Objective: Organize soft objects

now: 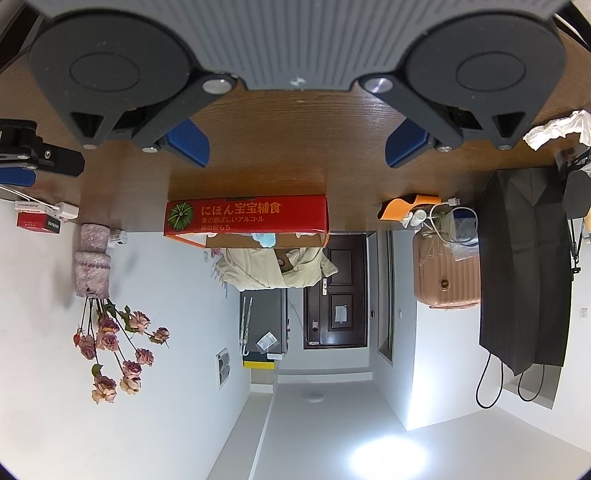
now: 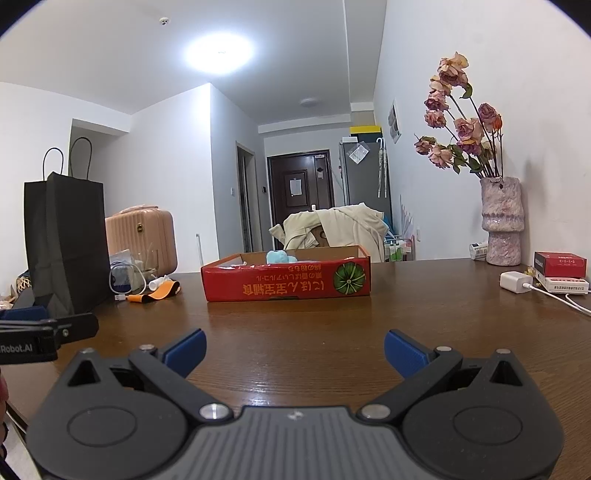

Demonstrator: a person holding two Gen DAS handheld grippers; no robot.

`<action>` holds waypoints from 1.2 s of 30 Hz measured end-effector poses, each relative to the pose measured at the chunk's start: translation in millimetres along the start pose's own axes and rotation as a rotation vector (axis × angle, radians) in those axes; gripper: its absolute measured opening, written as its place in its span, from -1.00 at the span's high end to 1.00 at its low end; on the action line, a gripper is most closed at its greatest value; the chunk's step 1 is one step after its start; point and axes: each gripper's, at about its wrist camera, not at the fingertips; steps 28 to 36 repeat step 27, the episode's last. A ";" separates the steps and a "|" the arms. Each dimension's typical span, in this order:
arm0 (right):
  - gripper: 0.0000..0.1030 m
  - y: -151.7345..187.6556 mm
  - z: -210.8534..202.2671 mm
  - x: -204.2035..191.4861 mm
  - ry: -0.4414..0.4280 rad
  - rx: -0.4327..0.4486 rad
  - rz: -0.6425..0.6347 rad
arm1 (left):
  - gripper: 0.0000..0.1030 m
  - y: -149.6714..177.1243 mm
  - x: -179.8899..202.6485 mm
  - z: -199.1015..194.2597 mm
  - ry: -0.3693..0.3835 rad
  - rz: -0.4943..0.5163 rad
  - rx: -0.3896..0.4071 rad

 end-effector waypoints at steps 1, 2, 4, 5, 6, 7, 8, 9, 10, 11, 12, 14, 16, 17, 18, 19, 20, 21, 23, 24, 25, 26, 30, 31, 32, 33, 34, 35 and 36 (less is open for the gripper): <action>-1.00 0.0 0.1 -0.3 -0.001 -0.001 -0.001 | -1.00 0.0 -0.1 0.1 0.001 0.000 0.000; -1.00 0.0 0.2 -0.3 -0.003 -0.002 -0.002 | -1.00 0.2 -0.3 0.1 0.001 0.000 0.000; -1.00 -0.4 0.4 -0.5 -0.005 -0.002 -0.002 | -1.00 0.2 -0.3 0.1 0.001 0.001 -0.001; -1.00 -0.3 0.2 -0.7 -0.004 0.000 -0.001 | -1.00 0.2 -0.1 -0.1 0.000 0.000 0.000; -1.00 -0.3 0.2 -0.4 -0.003 0.001 -0.001 | -1.00 0.2 -0.2 -0.1 -0.001 0.000 0.000; -1.00 -0.4 0.1 -0.2 -0.002 0.003 0.000 | -1.00 -0.1 -0.3 -0.2 -0.001 -0.001 0.001; -1.00 -0.3 -0.1 -0.2 -0.001 0.004 0.000 | -1.00 -0.7 0.2 -0.5 -0.001 -0.001 0.002; -1.00 -0.3 -0.4 -0.3 0.000 0.005 0.000 | -1.00 -0.7 0.1 -0.5 -0.001 -0.001 0.002; -1.00 -0.5 -0.6 -0.2 0.001 0.007 0.000 | -1.00 -1.0 0.1 -0.6 0.000 -0.002 0.003; -1.00 -0.4 -0.7 -0.3 0.001 0.008 0.000 | -1.00 -1.2 0.1 -0.5 0.001 -0.002 0.003; -1.00 -0.1 -0.9 -0.4 0.001 0.009 -0.001 | -1.00 -1.2 0.4 -0.6 0.002 -0.002 0.003; -1.00 0.2 -1.2 -1.1 -0.001 0.011 -0.002 | -1.00 -1.4 -0.3 -0.6 0.006 -0.006 0.001; -1.00 0.6 -1.5 -1.4 -0.001 0.012 -0.003 | -1.00 -1.7 -1.0 -1.0 0.006 -0.007 0.005; -1.00 0.5 -1.7 -1.6 -0.001 0.012 -0.004 | -1.00 -1.9 -1.1 -1.4 0.006 -0.006 0.008; -1.00 0.5 -1.9 -1.7 0.000 0.014 -0.003 | -1.00 -2.2 -1.2 -2.1 0.006 -0.007 0.014; -1.00 0.6 -1.9 -1.8 0.001 0.016 -0.002 | -1.00 -1.7 -1.2 -3.0 0.006 -0.007 0.019; -1.00 0.3 -1.6 -1.6 0.001 0.016 -0.003 | -1.00 -1.2 -1.1 -3.5 0.005 -0.006 0.023; -1.00 0.0 -1.3 -1.3 0.002 0.016 -0.003 | -1.00 -1.3 -0.5 -3.7 0.005 -0.004 0.025; -1.00 0.0 -1.3 -1.2 0.001 0.016 -0.003 | -1.00 -1.2 0.3 -3.9 0.005 -0.003 0.026; -1.00 -0.4 -1.0 -1.2 0.002 0.017 -0.004 | -1.00 -1.2 0.3 -3.9 0.006 -0.003 0.027; -1.00 -0.4 -0.9 -1.2 0.002 0.019 -0.004 | -1.00 -1.1 0.4 -4.1 0.005 -0.003 0.029; -1.00 -0.6 -0.9 -1.2 0.002 0.020 -0.004 | -1.00 -1.0 0.7 -4.8 0.002 -0.003 0.036; -1.00 -0.8 -1.3 -1.2 0.003 0.023 -0.005 | -1.00 -1.1 1.1 -5.3 -0.001 -0.008 0.047; -1.00 -0.8 -1.3 -1.2 0.003 0.023 -0.005 | -1.00 -1.1 1.1 -5.3 -0.001 -0.008 0.047; -1.00 -0.8 -1.3 -1.2 0.003 0.023 -0.005 | -1.00 -1.1 1.1 -5.3 -0.001 -0.008 0.047; -1.00 -0.8 -1.3 -1.2 0.003 0.023 -0.005 | -1.00 -1.1 1.1 -5.3 -0.001 -0.008 0.047; -1.00 -0.8 -1.3 -1.2 0.003 0.023 -0.005 | -1.00 -1.1 1.1 -5.3 -0.001 -0.008 0.047; -1.00 -0.8 -1.3 -1.2 0.003 0.023 -0.005 | -1.00 -1.1 1.1 -5.3 -0.001 -0.008 0.047; -1.00 -0.8 -1.3 -1.2 0.003 0.023 -0.005 | -1.00 -1.1 1.1 -5.3 -0.001 -0.008 0.047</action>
Point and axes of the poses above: each gripper's, at about its wrist camera, not at the fingertips, and z roughly the way its jaws point, x to its right, y to its underside, and after that the axes turned 2 degrees about -z, right-handed
